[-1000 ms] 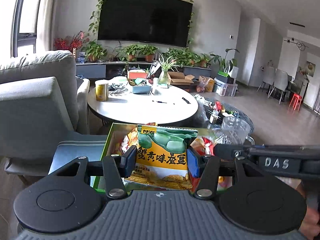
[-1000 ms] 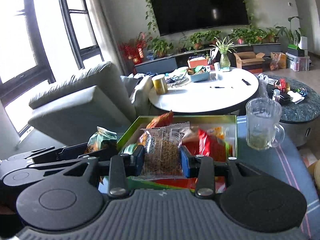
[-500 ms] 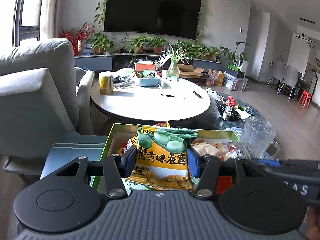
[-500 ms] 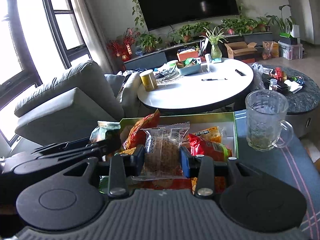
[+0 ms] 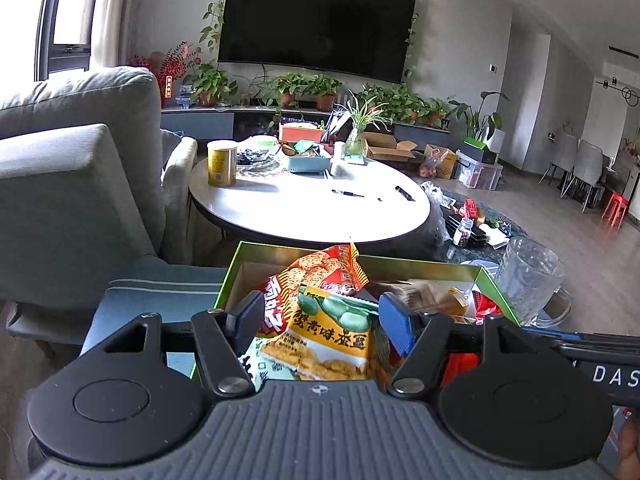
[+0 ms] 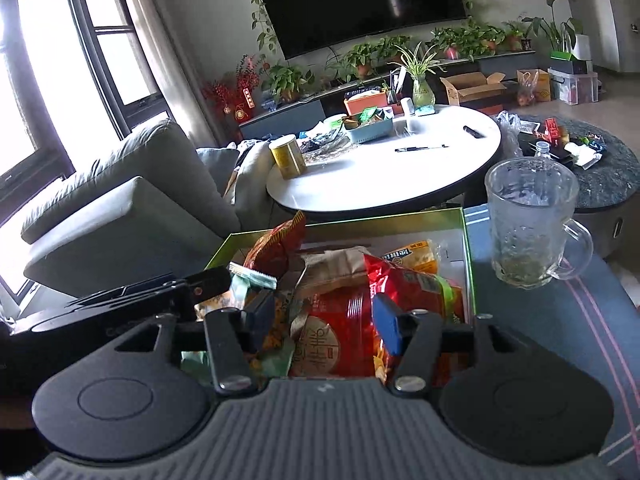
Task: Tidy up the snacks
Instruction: 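Lower both bags into the green box and open both grippers, then move both grippers back from the box toward the remaining snacks, then grasp the wrapped biscuit pack with the right gripper while the left approaches the chip bag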
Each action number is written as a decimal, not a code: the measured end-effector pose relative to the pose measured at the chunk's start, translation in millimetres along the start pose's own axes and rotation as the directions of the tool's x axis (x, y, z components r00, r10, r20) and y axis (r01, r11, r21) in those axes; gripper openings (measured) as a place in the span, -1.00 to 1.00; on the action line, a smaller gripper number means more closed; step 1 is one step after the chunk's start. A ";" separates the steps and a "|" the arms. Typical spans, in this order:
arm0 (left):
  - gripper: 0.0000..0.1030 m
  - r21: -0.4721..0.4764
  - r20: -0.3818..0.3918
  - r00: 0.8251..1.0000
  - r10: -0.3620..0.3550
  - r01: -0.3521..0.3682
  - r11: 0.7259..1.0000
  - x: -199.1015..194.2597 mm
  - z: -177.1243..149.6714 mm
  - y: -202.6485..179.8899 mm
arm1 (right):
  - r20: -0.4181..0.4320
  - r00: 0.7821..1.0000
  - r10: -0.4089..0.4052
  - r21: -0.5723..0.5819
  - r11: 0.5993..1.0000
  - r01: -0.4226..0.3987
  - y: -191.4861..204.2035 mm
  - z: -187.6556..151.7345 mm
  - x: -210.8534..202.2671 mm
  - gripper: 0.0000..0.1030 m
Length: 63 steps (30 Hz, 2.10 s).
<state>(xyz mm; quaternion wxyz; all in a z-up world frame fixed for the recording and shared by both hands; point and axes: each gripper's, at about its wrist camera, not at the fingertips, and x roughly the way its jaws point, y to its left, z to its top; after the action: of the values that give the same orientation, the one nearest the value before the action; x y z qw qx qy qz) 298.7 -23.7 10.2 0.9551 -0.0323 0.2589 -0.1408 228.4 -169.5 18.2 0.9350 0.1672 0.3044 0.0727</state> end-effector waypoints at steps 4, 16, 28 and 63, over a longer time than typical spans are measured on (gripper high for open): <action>0.21 0.015 0.010 1.000 -0.004 0.004 1.000 -14.9 -1.7 -0.5 | -0.001 1.000 0.008 -0.001 1.000 -0.008 0.9 -4.4 -9.1 0.65; 0.24 0.079 -0.013 0.999 -0.045 0.046 0.996 -70.8 -33.7 -6.8 | -0.033 0.998 0.045 -0.060 0.997 -0.046 2.4 -28.9 -40.1 0.65; 0.37 0.109 -0.111 0.992 -0.057 0.069 0.992 -143.9 -102.9 1.5 | -0.176 0.978 0.109 -0.215 0.966 -0.146 13.6 -88.0 -73.3 0.65; 0.41 0.133 -0.297 0.953 -0.061 0.104 0.986 -189.9 -199.4 7.1 | -0.359 0.930 0.084 -0.491 0.830 -0.265 55.8 -172.2 -81.2 0.69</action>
<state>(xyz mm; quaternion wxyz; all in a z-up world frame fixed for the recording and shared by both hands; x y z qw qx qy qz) 43.2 39.6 -70.8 0.8994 0.0486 0.3842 -0.2027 59.1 -90.5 -48.3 0.8710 -0.0845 0.4039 0.2665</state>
